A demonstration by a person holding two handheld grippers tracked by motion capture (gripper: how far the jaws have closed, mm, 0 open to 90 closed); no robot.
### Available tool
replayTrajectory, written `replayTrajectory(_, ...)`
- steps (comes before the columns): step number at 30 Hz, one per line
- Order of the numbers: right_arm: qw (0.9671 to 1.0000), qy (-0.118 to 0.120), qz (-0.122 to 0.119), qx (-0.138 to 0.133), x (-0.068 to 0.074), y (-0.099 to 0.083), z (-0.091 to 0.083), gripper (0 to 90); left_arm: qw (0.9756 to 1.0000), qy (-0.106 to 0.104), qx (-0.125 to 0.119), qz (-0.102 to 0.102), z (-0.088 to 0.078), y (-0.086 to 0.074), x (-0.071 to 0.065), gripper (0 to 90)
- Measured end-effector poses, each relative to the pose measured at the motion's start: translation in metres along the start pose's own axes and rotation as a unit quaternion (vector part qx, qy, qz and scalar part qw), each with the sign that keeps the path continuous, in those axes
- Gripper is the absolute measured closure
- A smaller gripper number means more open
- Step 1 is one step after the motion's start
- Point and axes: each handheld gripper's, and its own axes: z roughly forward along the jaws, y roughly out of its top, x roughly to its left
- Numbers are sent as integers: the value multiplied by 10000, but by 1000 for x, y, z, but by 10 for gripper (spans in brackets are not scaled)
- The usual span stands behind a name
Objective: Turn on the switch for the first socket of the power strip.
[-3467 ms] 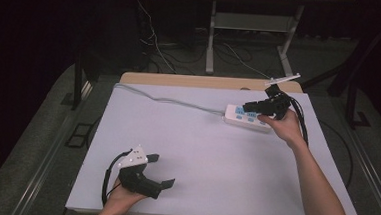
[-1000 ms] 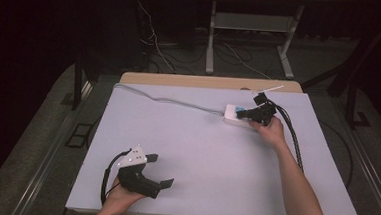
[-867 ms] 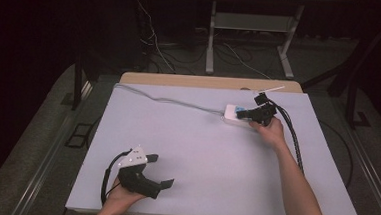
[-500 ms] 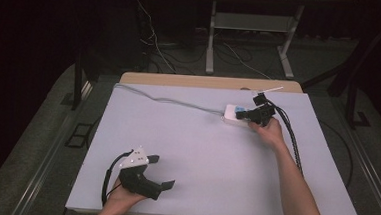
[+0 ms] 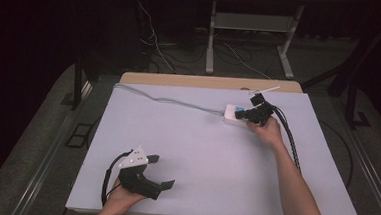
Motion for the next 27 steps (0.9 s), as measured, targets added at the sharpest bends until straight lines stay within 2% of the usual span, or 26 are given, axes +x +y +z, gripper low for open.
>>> replayTrajectory(8,10000,-74,-55,18,1,1,-2,900,10000,-4,18,-12,1,0,1,0)
replayTrajectory(10,9997,-229,-129,33,1,1,-4,900,10000,4,9,-25,1,0,1,0)
replayTrajectory(12,9997,-129,-22,-192,-2,0,-11,900,10000,9,17,-31,1,0,2,0)
replayTrajectory(14,9995,-53,59,-301,-3,1,-16,900,10000,12,15,-40,1,0,2,0)
replayTrajectory(27,9995,-162,-42,-256,-3,3,-35,899,10000,11,19,-47,2,0,3,0)
